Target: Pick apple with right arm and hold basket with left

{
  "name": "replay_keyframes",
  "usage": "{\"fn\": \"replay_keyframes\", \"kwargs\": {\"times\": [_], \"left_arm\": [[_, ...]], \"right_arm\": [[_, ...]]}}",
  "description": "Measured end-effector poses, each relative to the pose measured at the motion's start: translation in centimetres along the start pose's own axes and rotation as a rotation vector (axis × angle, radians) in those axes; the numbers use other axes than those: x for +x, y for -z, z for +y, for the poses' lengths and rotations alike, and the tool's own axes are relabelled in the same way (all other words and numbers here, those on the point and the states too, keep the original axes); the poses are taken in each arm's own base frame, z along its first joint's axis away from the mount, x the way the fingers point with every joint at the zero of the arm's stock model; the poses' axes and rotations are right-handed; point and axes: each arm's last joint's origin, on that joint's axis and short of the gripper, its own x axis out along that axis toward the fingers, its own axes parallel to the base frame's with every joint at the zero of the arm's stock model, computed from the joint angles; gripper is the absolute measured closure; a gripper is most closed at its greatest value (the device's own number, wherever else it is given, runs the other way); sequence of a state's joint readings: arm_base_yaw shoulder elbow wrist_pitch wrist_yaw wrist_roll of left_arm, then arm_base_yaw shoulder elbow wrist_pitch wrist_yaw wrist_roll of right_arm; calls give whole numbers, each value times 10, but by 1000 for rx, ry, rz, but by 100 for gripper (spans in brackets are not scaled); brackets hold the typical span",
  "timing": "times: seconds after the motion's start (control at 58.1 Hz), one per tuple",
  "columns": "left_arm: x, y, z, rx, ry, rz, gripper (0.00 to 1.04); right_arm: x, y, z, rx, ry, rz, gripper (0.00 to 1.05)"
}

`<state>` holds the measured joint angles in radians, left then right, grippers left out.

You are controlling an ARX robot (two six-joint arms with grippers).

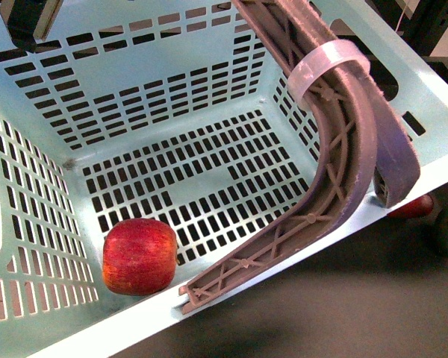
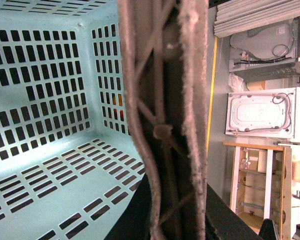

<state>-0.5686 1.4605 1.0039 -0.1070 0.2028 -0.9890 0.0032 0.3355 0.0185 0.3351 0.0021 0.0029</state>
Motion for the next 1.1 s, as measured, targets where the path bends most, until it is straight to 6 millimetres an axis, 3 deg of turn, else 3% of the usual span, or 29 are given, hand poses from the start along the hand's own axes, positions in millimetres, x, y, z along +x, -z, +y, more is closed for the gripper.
{"fn": "replay_keyframes", "kwargs": {"times": [0.896,1.033,1.102], "left_arm": [[0,0,0,-3,1,1,98],[0,0,0,0,0,0,98],[0,0,0,0,0,0,98]], "right_arm": [[-22,3,0,0,0,4,103],[-22,3,0,0,0,4,81],[-22,3,0,0,0,4,65]]}}
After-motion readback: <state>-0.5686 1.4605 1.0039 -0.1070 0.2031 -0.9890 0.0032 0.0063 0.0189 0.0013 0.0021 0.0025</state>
